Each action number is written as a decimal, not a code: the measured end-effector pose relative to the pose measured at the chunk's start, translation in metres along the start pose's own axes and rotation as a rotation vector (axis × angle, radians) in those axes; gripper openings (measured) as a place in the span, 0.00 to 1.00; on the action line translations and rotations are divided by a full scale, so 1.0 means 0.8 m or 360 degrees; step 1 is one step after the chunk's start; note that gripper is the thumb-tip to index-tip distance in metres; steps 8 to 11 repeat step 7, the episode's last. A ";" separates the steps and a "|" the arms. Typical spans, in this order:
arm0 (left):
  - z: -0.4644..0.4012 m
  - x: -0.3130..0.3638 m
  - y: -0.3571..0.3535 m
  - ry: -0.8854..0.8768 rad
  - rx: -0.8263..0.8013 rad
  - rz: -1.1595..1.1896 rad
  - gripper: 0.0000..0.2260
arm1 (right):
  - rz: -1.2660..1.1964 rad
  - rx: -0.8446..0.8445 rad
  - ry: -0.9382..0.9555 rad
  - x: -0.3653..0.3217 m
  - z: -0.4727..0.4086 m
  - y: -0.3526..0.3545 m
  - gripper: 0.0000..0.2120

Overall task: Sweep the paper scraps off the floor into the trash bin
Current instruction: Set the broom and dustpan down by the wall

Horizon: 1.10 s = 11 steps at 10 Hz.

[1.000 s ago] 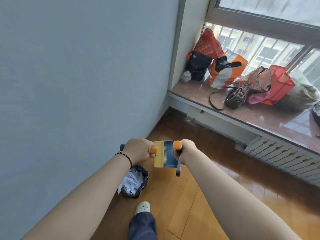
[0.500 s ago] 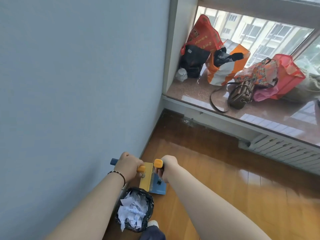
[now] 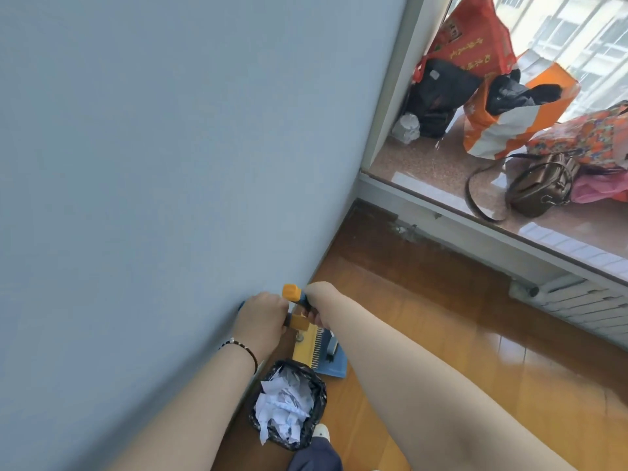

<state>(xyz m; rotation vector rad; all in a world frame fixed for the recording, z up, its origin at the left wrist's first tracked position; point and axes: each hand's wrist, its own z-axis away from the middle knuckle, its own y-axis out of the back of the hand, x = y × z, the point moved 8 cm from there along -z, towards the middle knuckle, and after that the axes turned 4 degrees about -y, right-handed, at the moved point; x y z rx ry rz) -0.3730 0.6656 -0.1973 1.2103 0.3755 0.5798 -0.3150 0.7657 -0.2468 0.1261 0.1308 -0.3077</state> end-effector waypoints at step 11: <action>0.193 -0.069 -0.045 0.0373 0.0330 0.0349 0.16 | 0.1733 0.0315 0.1252 -0.060 0.089 -0.083 0.11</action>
